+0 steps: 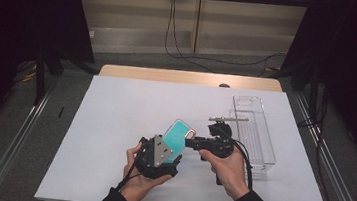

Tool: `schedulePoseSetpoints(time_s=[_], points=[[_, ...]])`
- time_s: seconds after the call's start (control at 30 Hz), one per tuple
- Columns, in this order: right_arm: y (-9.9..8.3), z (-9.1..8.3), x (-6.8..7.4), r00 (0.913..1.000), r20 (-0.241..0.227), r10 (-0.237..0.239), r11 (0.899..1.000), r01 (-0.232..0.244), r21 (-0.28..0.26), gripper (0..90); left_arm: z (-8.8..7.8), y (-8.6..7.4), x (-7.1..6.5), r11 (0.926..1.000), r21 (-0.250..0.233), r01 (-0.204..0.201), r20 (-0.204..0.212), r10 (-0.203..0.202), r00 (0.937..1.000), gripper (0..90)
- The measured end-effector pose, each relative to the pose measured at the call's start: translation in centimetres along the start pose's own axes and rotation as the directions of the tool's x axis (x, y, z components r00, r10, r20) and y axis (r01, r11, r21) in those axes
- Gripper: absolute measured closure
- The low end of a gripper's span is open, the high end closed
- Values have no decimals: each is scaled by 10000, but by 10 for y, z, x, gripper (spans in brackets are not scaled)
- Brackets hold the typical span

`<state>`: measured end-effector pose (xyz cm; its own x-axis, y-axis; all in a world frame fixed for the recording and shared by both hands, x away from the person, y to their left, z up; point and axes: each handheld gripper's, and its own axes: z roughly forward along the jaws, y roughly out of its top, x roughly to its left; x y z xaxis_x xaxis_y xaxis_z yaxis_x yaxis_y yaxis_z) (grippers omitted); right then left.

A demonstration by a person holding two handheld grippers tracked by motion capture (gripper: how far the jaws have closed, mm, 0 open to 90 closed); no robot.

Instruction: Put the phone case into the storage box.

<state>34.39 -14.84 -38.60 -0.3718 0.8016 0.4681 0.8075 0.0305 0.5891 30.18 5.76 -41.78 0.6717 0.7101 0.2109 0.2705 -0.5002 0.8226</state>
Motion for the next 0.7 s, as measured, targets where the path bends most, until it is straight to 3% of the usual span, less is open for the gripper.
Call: schedulePoseSetpoints(time_s=[0.27,0.7], points=[[2,2,-2,9997,74,232,9997,-232,-18,647,-1,0,-1,10000,-97,-2,32,3,10000,170],[2,5,-3,9973,-198,709,9975,-708,33,694,-2,0,-2,9997,-114,-202,-24,201,9998,170]])
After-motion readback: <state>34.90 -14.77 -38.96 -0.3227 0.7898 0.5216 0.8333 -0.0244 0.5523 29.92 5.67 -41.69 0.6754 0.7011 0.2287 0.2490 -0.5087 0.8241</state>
